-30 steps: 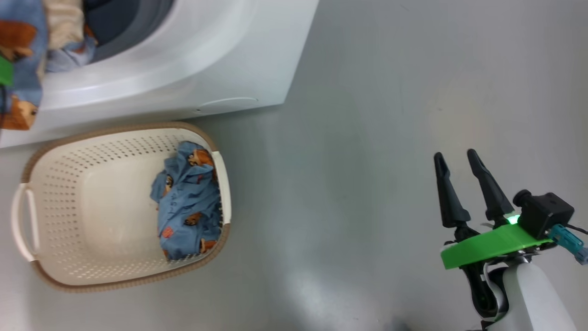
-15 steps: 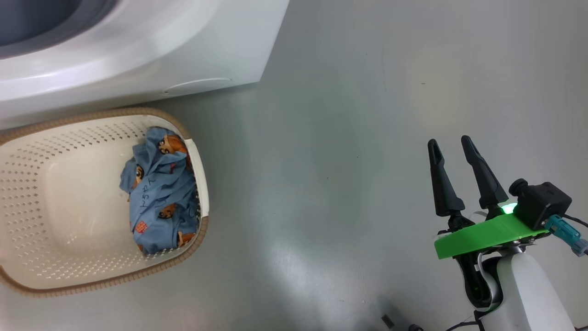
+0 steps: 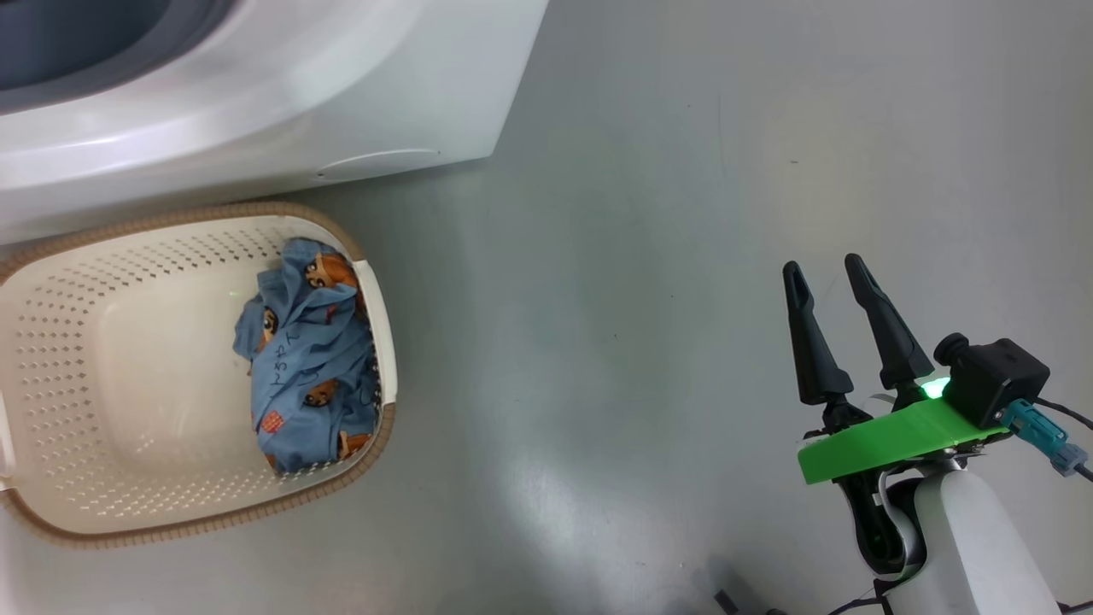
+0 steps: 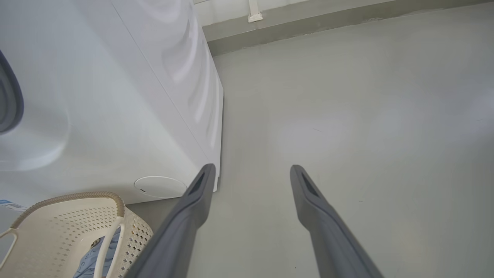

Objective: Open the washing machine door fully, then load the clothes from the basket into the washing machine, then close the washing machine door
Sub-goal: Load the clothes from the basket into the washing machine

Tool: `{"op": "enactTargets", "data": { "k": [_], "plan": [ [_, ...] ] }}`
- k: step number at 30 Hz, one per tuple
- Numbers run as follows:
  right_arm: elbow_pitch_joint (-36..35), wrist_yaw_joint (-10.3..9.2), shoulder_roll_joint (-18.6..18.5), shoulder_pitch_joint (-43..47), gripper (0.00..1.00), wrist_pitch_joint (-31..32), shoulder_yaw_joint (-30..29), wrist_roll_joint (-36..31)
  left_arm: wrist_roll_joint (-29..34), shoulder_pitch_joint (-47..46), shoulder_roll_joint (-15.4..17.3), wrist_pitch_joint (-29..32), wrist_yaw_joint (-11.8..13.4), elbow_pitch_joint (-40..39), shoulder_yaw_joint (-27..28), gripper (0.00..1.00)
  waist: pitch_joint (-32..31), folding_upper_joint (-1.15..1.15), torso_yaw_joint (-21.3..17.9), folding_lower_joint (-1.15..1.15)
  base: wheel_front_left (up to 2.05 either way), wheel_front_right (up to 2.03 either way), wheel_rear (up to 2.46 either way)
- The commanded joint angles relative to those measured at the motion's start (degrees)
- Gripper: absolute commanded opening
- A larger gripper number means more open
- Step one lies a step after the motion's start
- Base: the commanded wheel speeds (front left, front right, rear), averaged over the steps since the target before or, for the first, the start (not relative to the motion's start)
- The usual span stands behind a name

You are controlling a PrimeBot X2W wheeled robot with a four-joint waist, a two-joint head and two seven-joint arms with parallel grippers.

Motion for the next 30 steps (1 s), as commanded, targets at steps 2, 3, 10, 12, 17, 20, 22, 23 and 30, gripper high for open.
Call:
{"op": "enactTargets", "data": {
  "k": [2, 3, 10, 12, 17, 20, 22, 23, 30],
  "plan": [
    [-0.96, 0.07, 0.31, 0.06, 1.0, -0.44, 1.23, -0.93, 0.13, 1.42, 2.29, -0.3, -0.09, -0.76, 0.92, 1.0, -0.19, 0.0, 0.11, 0.0, 0.0, 0.0, 0.0],
    [-0.95, 0.07, 0.31, 0.07, 1.0, -0.44, 1.27, -0.93, 0.06, 1.63, 2.14, -0.3, -0.09, -0.69, 0.99, 1.0, -0.24, 0.0, 0.12, 0.0, 0.0, 0.0, 0.0],
    [-0.99, 0.07, 0.1, 0.22, 1.0, -0.44, 1.27, -1.01, -0.34, 3.26, 0.9, -0.3, -0.09, -0.93, 1.52, 1.0, -0.63, 0.0, 0.27, 0.0, 0.0, 0.0, 0.0],
    [-1.04, 0.07, -0.03, 0.25, 1.0, -0.44, 1.11, -1.03, -0.6, 4.05, 0.35, -0.3, -0.09, -1.28, 1.81, 1.0, -0.78, 0.0, 0.38, 0.0, 0.0, 0.0, 0.0],
    [-1.04, 0.07, -0.58, 0.3, 1.0, -0.44, 0.54, -1.06, -0.95, 7.56, -0.99, -0.3, -0.09, -3.05, 2.27, 1.0, -1.78, 0.0, 0.95, 0.0, 0.0, 0.0, 0.0],
    [-1.0, 0.07, -1.03, 0.47, 1.0, -0.44, 0.19, -1.09, -1.31, 10.64, -2.07, -0.3, -0.09, -4.35, 2.54, 1.0, -2.83, 0.0, 1.54, 0.0, 0.0, 0.0, 0.0],
    [-0.93, 0.07, -1.4, 0.68, 1.0, -0.44, -0.01, -1.07, -1.25, 12.98, -2.72, -0.3, -0.09, -5.18, 2.43, 1.0, -3.72, 0.0, 2.02, 0.0, 0.0, 0.0, 0.0],
    [-0.87, 0.07, -1.63, 0.79, 1.0, -0.44, -0.09, -1.07, -1.31, 14.12, -3.09, -0.3, -0.09, -5.64, 2.51, 1.0, -4.16, 0.0, 2.31, 0.0, 0.0, 0.0, 0.0],
    [-0.41, 0.07, -3.02, 1.78, 1.0, -0.44, -0.95, -1.02, -1.71, 21.42, -6.07, -0.3, -0.09, -7.7, 3.84, 1.0, -7.59, 0.0, 4.62, 0.0, 0.0, 0.0, 0.0]
  ]
}}
